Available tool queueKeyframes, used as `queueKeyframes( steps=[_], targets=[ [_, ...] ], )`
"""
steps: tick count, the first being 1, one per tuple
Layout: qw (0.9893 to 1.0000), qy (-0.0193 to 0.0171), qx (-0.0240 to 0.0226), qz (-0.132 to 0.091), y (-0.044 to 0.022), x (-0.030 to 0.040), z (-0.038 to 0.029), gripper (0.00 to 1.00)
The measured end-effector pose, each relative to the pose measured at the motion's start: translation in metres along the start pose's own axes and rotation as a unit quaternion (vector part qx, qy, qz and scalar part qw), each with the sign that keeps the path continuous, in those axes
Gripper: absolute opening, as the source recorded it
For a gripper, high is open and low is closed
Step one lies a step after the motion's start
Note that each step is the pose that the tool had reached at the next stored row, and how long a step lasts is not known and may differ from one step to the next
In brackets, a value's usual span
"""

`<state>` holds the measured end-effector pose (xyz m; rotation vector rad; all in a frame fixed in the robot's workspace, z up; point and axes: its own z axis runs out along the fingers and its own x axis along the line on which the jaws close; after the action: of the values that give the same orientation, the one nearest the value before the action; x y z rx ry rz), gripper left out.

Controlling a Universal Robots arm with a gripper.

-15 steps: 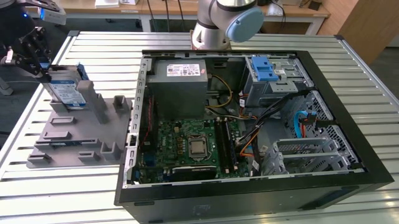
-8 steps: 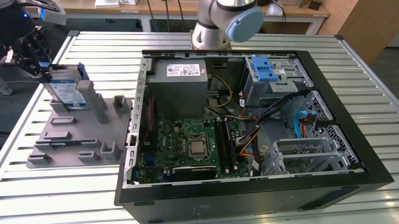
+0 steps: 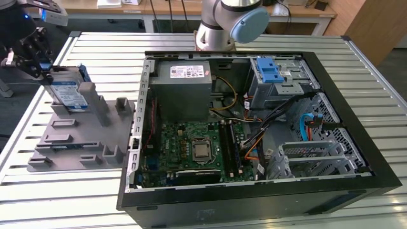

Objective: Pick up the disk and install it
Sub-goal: 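Pick up the disk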

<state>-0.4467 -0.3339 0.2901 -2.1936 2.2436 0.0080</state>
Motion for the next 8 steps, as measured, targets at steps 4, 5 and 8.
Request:
queueKeyframes(
  steps=[4,5,8],
  targets=[
    [1.0,0.0,-0.0001,0.0,0.0,0.0,0.0003,0.36],
    [1.0,0.0,0.0,0.0,0.0,0.0,0.0004,0.36],
    [1.0,0.0,0.0,0.0,0.0,0.0,0.0004,0.36]
  ],
)
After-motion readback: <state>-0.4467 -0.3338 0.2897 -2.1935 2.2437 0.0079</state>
